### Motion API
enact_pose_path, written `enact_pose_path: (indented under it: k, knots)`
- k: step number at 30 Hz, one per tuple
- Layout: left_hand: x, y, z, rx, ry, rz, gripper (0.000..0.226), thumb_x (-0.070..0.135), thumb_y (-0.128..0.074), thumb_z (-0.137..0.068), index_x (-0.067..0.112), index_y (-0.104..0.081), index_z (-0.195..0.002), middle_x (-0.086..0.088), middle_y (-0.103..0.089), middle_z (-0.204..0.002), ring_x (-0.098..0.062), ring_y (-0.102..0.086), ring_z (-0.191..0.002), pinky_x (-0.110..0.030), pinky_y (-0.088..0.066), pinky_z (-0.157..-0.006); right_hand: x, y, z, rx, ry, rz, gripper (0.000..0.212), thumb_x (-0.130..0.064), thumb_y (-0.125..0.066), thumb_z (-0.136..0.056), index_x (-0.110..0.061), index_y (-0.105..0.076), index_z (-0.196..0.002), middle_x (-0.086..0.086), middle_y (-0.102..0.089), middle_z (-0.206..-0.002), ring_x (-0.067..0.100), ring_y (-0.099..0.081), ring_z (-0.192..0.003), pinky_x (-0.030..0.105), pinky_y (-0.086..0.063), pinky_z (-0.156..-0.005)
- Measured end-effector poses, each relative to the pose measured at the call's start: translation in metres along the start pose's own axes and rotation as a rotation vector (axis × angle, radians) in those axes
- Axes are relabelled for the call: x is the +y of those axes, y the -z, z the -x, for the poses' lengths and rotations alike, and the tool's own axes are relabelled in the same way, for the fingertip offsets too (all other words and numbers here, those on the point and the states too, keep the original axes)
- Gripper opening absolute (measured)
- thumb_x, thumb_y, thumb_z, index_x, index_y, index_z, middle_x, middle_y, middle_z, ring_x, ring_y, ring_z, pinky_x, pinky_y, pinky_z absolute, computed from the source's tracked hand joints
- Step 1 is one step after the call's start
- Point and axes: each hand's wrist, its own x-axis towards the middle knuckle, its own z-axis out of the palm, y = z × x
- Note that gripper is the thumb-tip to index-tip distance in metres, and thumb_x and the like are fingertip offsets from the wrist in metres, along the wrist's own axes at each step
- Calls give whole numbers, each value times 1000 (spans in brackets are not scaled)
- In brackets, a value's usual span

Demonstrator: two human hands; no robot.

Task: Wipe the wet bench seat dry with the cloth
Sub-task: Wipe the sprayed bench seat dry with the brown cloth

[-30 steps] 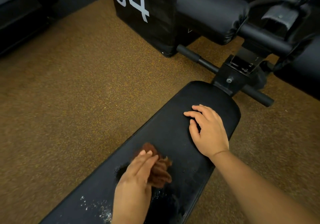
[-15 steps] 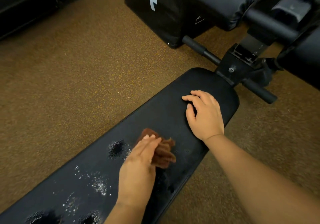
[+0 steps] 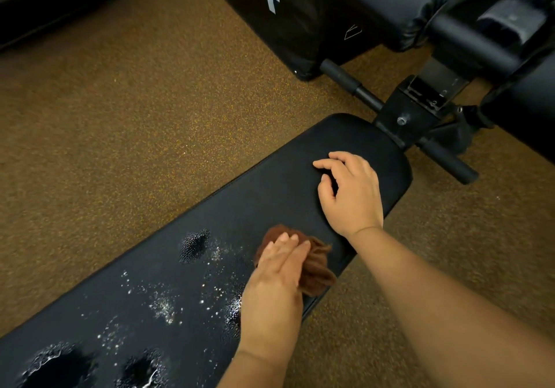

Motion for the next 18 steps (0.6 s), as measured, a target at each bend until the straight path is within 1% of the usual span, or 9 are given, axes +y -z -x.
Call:
enact_pose_path:
  k: [2, 4, 5, 7, 10, 12, 14, 16, 18]
  knots:
    - [-5, 6, 4, -125, -68, 24, 56, 8, -47, -73, 20, -59, -127, 1, -55, -134, -17, -47, -128, -27, -18, -113, 0, -1, 1, 0, 1, -1, 28, -21, -51, -89, -26, -65, -112, -2, -57, -121, 16, -46, -119, 31, -30, -102]
    - [-8, 18, 6, -201, -115, 16, 65, 20, -51, -76, 25, -43, -141, 8, -33, -150, -7, -18, -142, -26, -3, -116, 1, -1, 1, 2, 1, -11, 28, -21, -51, -89, -26, -65, -112, -2, -57, -121, 17, -46, -119, 32, -30, -102]
    - [-7, 23, 9, -220, -124, 33, 71, 30, -53, -77, 28, -34, -145, 12, -20, -154, -2, -3, -143, -25, 4, -116, 1, -1, 1, 3, 3, -15, 28, -21, -51, -89, -26, -65, -112, -2, -57, -121, 17, -46, -119, 32, -30, -102]
    - [1, 29, 15, -140, -64, 77, 79, 49, -49, -75, 32, -22, -148, 18, -5, -155, 3, 12, -141, -21, 10, -114, 1, -1, 0, 3, 3, -15, 28, -21, -51, -89, -26, -65, -112, -2, -56, -121, 17, -46, -119, 32, -30, -101]
    - [16, 9, 17, -18, 116, 64, 81, 69, -25, -80, 30, -11, -149, 17, 4, -155, 4, 19, -138, -18, 12, -112, 1, 0, 0, 3, 4, 1, 28, -22, -51, -89, -26, -65, -113, -2, -56, -121, 17, -46, -119, 31, -30, -102]
    - [21, -10, 10, 63, 121, -15, 76, 62, -28, -87, 19, -19, -149, 4, -7, -157, -6, 11, -141, -28, 3, -116, 1, -1, 1, 8, 4, 4, 28, -22, -51, -89, -27, -65, -113, -2, -56, -121, 16, -46, -119, 31, -30, -102]
    - [21, -20, -1, 106, 162, 2, 61, 40, -44, -95, 14, -27, -147, -1, -15, -157, -9, 3, -141, -36, -6, -117, 1, -2, 1, 8, -1, 11, 28, -22, -51, -89, -27, -64, -113, -3, -56, -121, 15, -46, -118, 30, -30, -101]
    - [21, -21, -10, 128, 213, 39, 56, 26, -52, -94, 15, -32, -145, 0, -16, -156, -5, 2, -138, -33, -7, -117, 2, -2, 0, 12, 1, 13, 28, -22, -51, -89, -27, -65, -112, -3, -56, -121, 15, -46, -118, 29, -30, -101]
    - [19, -21, -12, 180, 220, 33, 51, 20, -56, -92, 15, -41, -141, -1, -27, -153, -5, -7, -137, -32, -13, -116, 2, -3, 0, 18, 4, 7, 28, -22, -51, -88, -27, -65, -112, -3, -57, -120, 15, -47, -117, 30, -31, -101]
